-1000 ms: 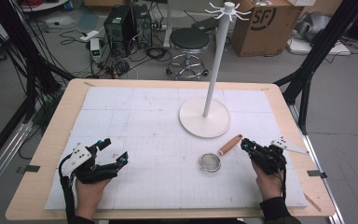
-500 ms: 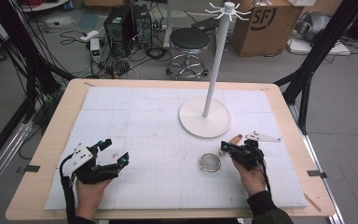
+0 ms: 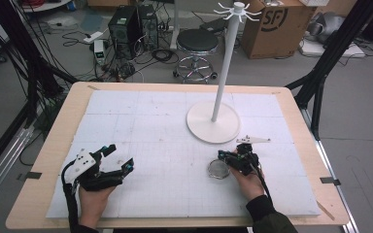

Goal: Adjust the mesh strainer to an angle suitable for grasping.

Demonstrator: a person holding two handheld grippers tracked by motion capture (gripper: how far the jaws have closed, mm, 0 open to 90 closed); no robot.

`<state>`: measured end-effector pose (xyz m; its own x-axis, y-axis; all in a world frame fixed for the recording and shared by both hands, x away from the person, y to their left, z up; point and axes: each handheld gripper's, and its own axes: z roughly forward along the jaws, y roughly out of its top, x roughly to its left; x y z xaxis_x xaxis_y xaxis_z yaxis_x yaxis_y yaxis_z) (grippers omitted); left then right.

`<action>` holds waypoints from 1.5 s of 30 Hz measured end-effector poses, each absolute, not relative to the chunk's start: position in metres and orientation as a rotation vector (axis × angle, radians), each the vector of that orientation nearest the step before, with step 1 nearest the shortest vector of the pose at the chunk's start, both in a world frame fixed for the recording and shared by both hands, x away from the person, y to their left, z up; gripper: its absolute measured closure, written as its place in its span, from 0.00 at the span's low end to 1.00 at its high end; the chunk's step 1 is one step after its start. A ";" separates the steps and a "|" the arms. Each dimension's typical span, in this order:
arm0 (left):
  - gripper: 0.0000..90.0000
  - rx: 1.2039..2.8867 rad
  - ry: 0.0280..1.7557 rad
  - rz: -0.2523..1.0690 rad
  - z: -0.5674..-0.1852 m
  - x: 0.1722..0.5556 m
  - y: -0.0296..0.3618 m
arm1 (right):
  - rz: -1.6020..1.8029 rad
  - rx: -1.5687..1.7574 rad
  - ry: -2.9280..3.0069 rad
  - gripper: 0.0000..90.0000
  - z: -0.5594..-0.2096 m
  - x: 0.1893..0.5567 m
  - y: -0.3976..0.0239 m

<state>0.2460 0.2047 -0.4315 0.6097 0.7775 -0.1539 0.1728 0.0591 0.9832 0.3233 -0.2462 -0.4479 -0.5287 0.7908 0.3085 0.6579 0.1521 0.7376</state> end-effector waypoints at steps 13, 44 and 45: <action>0.16 1.472 0.847 0.553 -0.431 0.246 0.205 | 1.241 1.522 2.280 1.00 -0.450 0.326 -0.250; 0.16 1.481 0.847 0.550 -0.431 0.246 0.202 | 1.291 1.705 2.019 1.00 -0.446 0.292 -0.359; 0.16 1.480 0.849 0.547 -0.431 0.246 0.202 | 1.291 1.705 2.019 1.00 -0.446 0.292 -0.359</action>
<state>0.2457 0.2016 -0.4314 0.6126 0.7751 -0.1547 0.1789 0.0546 0.9823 0.2924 -0.3595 -0.4464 -0.3144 0.8754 0.3672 0.7009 -0.0468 0.7117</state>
